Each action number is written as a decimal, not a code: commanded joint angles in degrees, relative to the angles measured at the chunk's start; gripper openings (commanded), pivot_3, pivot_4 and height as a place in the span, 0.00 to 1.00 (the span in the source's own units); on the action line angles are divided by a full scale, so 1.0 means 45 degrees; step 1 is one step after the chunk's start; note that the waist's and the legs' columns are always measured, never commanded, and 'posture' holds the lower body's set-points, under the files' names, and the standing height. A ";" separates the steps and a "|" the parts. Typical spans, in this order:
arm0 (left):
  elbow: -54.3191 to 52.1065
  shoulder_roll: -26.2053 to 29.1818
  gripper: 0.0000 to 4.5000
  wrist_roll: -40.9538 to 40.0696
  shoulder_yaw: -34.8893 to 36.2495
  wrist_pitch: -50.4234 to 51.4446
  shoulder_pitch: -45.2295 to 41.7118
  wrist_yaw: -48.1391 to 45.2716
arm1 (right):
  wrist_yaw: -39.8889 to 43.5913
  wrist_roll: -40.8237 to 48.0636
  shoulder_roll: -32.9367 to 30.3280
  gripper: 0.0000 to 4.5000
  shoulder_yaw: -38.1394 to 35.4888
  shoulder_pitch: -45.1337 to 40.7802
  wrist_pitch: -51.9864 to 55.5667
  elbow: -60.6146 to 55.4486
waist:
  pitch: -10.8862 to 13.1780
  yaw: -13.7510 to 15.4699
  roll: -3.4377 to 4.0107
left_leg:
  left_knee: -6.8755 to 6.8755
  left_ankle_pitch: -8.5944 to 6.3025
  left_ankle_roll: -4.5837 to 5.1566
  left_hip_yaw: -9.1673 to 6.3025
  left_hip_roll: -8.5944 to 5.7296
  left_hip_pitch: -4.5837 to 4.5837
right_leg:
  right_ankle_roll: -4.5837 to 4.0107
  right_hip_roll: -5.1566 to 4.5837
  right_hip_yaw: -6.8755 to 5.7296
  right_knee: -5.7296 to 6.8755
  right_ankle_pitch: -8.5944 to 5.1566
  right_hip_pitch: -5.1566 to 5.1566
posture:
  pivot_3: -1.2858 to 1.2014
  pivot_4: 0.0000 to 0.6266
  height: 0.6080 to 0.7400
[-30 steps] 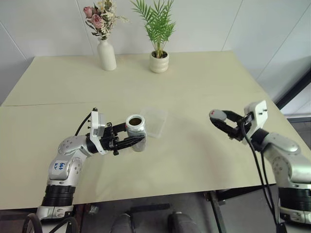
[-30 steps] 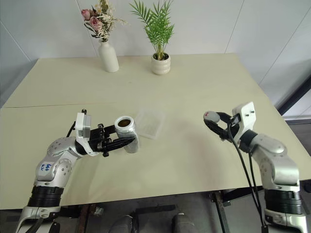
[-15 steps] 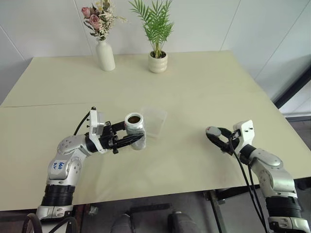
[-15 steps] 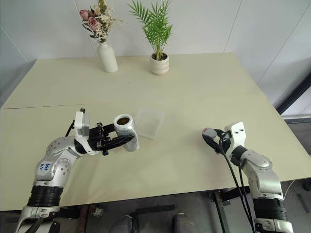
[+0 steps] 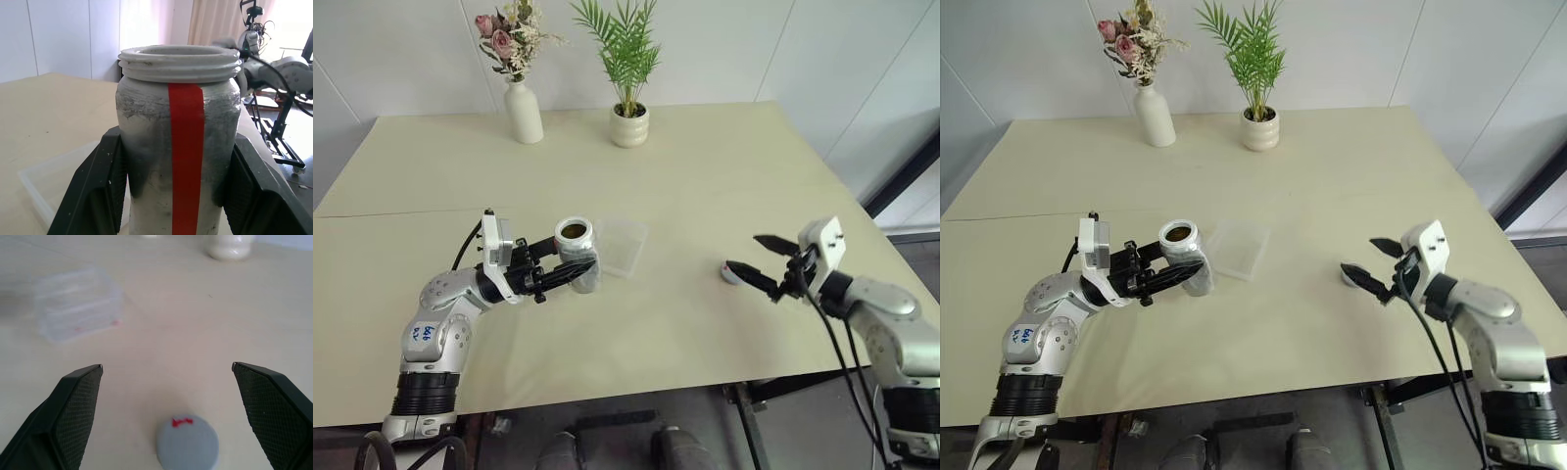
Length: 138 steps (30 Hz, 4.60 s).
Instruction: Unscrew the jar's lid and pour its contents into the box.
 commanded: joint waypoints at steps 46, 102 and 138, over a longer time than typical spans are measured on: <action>1.3132 0.2850 0.48 3.0405 -1.7545 -1.2448 -1.8304 3.1381 | 0.0932 0.0814 0.1511 0.99 0.1586 -0.2691 0.1475 0.0302 | 0.0034 0.0401 -0.0062 | 0.0262 -0.0155 0.0106 0.0312 -0.0007 -0.0331 | 0.0127 -0.0023 0.0297 0.0097 0.0005 -0.0422 | 0.52 0.24 1.00; 1.6957 0.2217 0.48 2.1043 -1.2295 -1.5109 -1.5957 2.6893 | 0.0694 0.1480 0.1918 0.99 0.1655 -0.2678 0.2095 0.0012 | 0.0067 0.0367 -0.0122 | 0.0560 -0.0180 0.0075 0.0365 0.0001 -0.0322 | 0.0169 -0.0013 0.0398 0.0426 -0.0029 -0.0463 | 0.52 0.24 1.00; 0.5627 0.0274 0.48 0.3754 0.3146 -0.2931 -0.1478 1.2635 | 0.1601 0.0425 0.2705 0.99 0.2544 -0.3595 -0.0927 -0.1043 | 0.0010 0.0039 -0.0188 | 0.0630 -0.0132 0.0192 0.0330 0.0037 -0.0232 | 0.0155 0.0006 0.0361 0.0458 0.0124 -0.0341 | 0.52 0.24 1.00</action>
